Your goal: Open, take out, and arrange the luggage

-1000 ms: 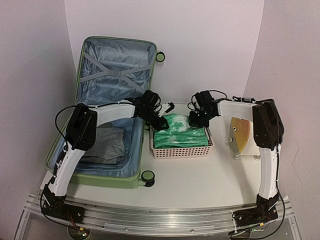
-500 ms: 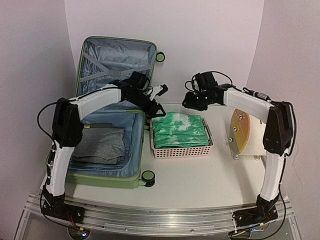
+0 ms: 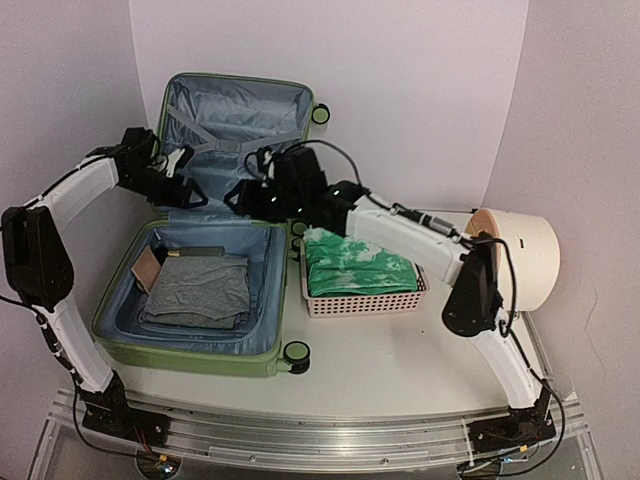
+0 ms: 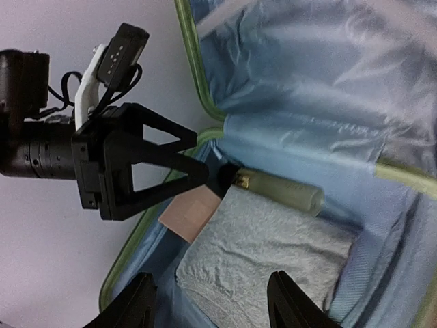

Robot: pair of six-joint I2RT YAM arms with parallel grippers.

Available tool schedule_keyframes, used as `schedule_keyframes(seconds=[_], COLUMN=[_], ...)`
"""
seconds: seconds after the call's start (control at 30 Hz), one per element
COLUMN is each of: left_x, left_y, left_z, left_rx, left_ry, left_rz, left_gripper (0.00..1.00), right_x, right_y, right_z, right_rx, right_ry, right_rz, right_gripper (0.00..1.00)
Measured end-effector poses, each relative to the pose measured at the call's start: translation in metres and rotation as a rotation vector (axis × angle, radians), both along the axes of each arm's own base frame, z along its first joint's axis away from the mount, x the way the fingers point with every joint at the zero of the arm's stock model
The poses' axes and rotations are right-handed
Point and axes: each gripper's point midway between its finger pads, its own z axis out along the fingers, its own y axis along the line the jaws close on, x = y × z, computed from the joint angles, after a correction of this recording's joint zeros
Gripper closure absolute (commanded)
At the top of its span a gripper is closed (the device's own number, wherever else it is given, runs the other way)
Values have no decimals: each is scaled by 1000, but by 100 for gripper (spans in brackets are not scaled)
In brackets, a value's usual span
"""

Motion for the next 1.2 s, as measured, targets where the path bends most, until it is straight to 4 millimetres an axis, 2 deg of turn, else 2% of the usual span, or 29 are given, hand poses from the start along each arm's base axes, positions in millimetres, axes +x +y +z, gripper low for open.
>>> schedule_keyframes(seconds=[0.03, 0.07, 0.1, 0.13, 0.27, 0.4, 0.5, 0.57, 0.63, 0.67, 0.73, 0.77, 0.8, 0.83, 0.9, 0.93, 0.97, 1.0, 1.03, 1.07, 1.1, 1.13, 1.17, 1.2], left_x=[-5, -9, -18, -26, -55, -72, -75, -73, -61, -47, -27, -12, -8, -7, -6, -8, -9, -12, -14, -19, -21, -25, -26, -27], left_y=[23, 33, 52, 63, 97, 111, 106, 97, 92, 92, 99, 112, 124, 130, 166, 190, 200, 217, 221, 227, 227, 222, 221, 219], left_z=[-25, -39, -66, -84, -139, -169, -167, -149, -117, -89, -54, -28, -20, -18, -23, -33, -41, -58, -64, -88, -95, -115, -122, -133], left_rx=[12, 20, 30, 38, 90, 156, 147, 107, 87, 91, 123, 179, 212, 228, 288, 324, 338, 366, 374, 388, 389, 384, 382, 381], left_ry=[62, 100, 172, 222, 352, 395, 401, 390, 342, 273, 167, 73, 40, 34, 46, 75, 95, 133, 149, 209, 226, 276, 293, 316], left_rz=[52, 78, 121, 149, 229, 245, 208, 154, 121, 112, 126, 164, 199, 216, 309, 367, 392, 428, 435, 437, 431, 410, 402, 393], left_gripper=[22, 23, 23, 23, 25, 26, 24, 22, 19, 18, 17, 17, 18, 18, 24, 26, 28, 28, 28, 28, 28, 29, 32, 40], right_x=[-7, -12, -21, -27, -39, -33, -23, -17, -15, -14, -13, -12, -11, -11, -10, -9, -9, -8, -8, -8, -8, -8, -8, -8], right_y=[16, 24, 37, 44, 51, 39, 28, 20, 18, 17, 15, 11, 10, 9, 7, 6, 6, 6, 6, 5, 5, 5, 5, 5], right_z=[-19, -33, -65, -88, -158, -190, -204, -211, -211, -211, -213, -215, -215, -215, -214, -215, -215, -215, -215, -215, -215, -215, -215, -215], right_rx=[-8, -18, -52, -83, -194, -264, -307, -339, -350, -356, -363, -377, -381, -383, -393, -398, -400, -403, -404, -406, -407, -409, -410, -411], right_ry=[17, 29, 58, 78, 123, 127, 107, 92, 76, 67, 62, 57, 51, 47, 35, 31, 29, 26, 25, 22, 21, 18, 17, 15], right_rz=[18, 26, 36, 39, 13, -49, -106, -134, -147, -154, -163, -171, -174, -177, -182, -186, -187, -188, -189, -188, -188, -188, -188, -188], right_gripper=[44, 44, 44, 44, 44, 44, 44, 44, 44, 44, 44, 44, 44, 44, 44, 44, 44, 44, 44, 44, 44, 44, 44, 44])
